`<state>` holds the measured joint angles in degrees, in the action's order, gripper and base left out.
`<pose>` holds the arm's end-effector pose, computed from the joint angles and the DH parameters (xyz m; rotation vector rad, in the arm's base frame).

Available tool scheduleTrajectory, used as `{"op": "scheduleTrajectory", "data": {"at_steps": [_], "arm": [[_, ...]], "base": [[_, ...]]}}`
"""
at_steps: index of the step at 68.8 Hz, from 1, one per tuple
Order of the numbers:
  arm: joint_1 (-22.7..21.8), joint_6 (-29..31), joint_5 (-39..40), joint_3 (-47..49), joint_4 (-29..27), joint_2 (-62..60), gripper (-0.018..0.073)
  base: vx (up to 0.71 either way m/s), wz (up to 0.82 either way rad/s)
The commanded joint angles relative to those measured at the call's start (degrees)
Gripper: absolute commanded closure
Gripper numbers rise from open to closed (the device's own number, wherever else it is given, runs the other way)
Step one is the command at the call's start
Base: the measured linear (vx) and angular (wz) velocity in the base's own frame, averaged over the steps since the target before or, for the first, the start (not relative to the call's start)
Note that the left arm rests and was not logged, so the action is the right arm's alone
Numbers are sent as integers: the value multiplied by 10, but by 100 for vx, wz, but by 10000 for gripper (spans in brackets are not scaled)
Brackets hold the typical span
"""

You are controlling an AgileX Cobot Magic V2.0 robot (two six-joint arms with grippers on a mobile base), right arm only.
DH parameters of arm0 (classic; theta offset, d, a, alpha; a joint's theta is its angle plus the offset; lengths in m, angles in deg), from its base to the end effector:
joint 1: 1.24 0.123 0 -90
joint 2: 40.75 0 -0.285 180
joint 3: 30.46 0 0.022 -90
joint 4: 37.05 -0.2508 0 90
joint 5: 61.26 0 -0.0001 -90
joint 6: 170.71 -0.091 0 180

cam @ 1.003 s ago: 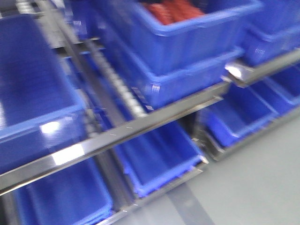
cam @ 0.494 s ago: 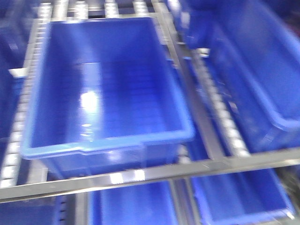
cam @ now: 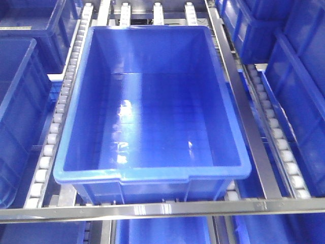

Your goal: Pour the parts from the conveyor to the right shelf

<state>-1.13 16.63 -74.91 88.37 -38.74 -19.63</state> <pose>0.0702 0.0008 0.2716 -0.0901 1.6724 -0.0678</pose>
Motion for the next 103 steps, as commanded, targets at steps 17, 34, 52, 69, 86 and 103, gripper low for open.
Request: {"op": "scheduleTrajectory", "data": {"at_steps": [17, 34, 52, 69, 86, 103], "arm": [[-2, 5, 48, 16, 1, 5, 565], [-2, 5, 48, 16, 1, 5, 565], [-2, 5, 48, 16, 1, 5, 565], [-2, 5, 48, 16, 1, 5, 565], [-2, 5, 48, 16, 1, 5, 565], [-2, 5, 48, 16, 1, 5, 565]], "base": [[10, 5], [13, 3], [13, 2], [9, 1], [5, 0], [1, 0]]}}
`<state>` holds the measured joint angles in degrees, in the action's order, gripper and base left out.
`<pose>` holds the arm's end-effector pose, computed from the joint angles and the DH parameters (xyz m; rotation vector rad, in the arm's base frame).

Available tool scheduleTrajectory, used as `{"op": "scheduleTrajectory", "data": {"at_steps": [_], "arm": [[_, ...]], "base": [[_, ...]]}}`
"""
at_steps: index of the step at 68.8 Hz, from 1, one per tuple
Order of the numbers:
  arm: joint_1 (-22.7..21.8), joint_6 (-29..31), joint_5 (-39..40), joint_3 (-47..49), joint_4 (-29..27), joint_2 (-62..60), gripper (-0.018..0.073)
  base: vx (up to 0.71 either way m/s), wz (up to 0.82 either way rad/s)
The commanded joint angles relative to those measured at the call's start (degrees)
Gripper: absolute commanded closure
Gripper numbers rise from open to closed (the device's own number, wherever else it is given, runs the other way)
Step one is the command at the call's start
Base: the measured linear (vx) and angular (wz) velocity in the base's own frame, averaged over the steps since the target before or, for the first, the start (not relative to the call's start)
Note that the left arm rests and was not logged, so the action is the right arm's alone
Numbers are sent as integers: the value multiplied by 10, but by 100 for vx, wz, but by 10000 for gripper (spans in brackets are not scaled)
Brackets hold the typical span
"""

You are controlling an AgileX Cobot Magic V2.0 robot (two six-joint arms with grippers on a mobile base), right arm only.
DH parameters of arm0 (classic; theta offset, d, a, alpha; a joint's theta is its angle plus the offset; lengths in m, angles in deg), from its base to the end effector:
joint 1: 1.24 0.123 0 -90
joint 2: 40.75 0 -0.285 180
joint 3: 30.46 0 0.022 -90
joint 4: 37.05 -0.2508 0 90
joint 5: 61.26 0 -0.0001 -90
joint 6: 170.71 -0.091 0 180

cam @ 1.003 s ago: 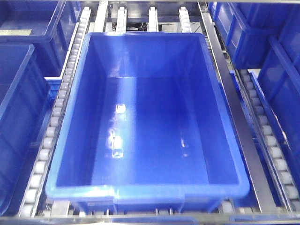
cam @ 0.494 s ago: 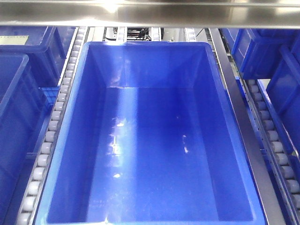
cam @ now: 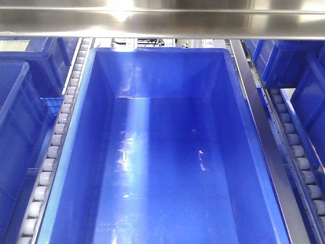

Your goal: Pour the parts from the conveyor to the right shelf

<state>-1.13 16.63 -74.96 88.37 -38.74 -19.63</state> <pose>0.0702 0.0008 0.2716 -0.0902 1.6733 -0.0677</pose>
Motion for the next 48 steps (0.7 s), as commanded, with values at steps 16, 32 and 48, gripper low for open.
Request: {"op": "scheduleTrajectory", "data": {"at_steps": [16, 32, 48], "arm": [[-2, 4, 49, 16, 1, 5, 565], [-2, 4, 49, 16, 1, 5, 565], [-2, 4, 50, 16, 1, 5, 565]], "base": [[0, 0], [0, 0], [0, 0]]}}
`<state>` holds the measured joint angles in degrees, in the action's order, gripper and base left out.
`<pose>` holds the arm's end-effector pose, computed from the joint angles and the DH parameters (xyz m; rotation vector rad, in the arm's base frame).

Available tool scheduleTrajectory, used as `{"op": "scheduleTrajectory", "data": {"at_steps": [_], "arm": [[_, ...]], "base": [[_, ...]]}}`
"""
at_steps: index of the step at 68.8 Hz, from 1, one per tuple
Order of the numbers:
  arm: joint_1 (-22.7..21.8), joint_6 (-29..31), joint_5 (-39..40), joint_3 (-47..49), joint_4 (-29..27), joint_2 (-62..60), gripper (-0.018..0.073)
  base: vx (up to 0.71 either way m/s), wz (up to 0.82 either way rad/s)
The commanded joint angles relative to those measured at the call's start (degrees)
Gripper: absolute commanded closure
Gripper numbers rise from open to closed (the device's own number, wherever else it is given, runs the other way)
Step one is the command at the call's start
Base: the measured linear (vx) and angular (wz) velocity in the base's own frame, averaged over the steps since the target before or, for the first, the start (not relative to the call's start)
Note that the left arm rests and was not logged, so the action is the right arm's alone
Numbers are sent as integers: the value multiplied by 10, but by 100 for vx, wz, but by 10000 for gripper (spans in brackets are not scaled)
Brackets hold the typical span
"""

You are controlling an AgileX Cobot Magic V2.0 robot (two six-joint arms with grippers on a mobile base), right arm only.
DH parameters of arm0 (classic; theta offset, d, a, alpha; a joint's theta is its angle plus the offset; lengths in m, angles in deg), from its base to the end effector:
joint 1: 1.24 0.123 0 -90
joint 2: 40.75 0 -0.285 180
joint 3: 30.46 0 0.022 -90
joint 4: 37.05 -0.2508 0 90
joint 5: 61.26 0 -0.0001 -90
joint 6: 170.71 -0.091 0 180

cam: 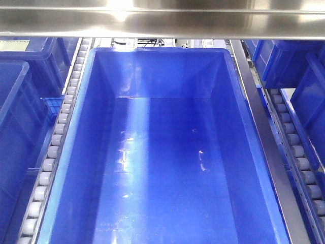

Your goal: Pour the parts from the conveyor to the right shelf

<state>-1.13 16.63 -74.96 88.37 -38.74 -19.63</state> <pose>0.0702 0.0008 0.2716 -0.0902 1.6733 -0.0677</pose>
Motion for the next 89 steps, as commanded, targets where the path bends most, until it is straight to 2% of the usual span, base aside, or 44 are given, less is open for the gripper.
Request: {"op": "scheduleTrajectory", "data": {"at_steps": [1, 17, 29, 37, 49, 79, 89], "arm": [[-2, 4, 50, 16, 0, 5, 565], [-2, 4, 72, 17, -5, 7, 565], [7, 15, 81, 45, -5, 60, 565], [48, 41, 75, 82, -5, 125, 565], [116, 41, 56, 149, -4, 255, 565], [278, 40, -59, 333, -5, 541, 565], [317, 37, -92, 378, -5, 608, 565]], "base": [[0, 0], [0, 0], [0, 0], [0, 0], [0, 0], [0, 0], [0, 0]]}}
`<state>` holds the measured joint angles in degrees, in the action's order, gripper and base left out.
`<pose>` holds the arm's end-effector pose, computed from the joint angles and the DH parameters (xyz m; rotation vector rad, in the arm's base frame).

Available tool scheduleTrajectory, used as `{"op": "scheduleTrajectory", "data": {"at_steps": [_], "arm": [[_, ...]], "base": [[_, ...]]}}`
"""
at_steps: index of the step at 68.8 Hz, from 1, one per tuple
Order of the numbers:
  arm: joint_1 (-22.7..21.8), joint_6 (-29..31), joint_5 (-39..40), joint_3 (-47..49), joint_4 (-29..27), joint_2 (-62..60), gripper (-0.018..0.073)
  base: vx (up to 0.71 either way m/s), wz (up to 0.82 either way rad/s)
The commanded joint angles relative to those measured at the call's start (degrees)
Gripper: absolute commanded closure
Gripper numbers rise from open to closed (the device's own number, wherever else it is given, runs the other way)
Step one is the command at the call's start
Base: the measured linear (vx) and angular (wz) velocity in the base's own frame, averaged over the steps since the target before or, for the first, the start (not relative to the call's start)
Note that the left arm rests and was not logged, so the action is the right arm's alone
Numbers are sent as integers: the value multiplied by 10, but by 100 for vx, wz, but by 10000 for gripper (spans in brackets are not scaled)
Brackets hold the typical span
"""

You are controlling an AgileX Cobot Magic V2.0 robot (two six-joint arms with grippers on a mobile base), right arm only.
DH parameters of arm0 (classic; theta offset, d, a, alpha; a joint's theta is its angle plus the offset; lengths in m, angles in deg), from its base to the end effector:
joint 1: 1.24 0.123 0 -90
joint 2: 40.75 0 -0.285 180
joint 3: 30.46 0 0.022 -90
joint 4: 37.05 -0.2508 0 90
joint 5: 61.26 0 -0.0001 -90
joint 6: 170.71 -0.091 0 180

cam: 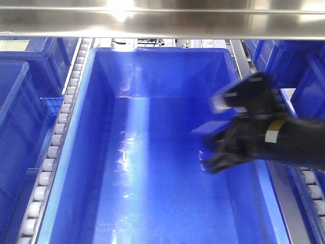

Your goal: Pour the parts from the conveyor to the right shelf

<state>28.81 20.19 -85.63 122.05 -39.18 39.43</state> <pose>0.2283 0.1337 0.2877 -0.7797 2.1776 0.2058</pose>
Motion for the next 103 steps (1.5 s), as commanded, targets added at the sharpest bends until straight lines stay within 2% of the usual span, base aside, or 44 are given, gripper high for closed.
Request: {"op": "scheduleTrajectory", "data": {"at_steps": [1, 14, 32, 58, 79, 86, 91, 103], "arm": [[20, 0, 9, 48, -1, 24, 565], [42, -31, -66, 126, 1, 121, 565], [44, -32, -159, 244, 1, 232, 565], [44, -32, -234, 359, 1, 354, 565], [45, -31, -238, 374, 2, 392, 545], [46, -26, -238, 374, 3, 392, 477], [46, -21, -236, 374, 1, 392, 384], [46, -26, -231, 374, 0, 392, 50]], "base": [[0, 0], [0, 0], [0, 0], [0, 0], [0, 0], [0, 0], [0, 0], [0, 0]]}}
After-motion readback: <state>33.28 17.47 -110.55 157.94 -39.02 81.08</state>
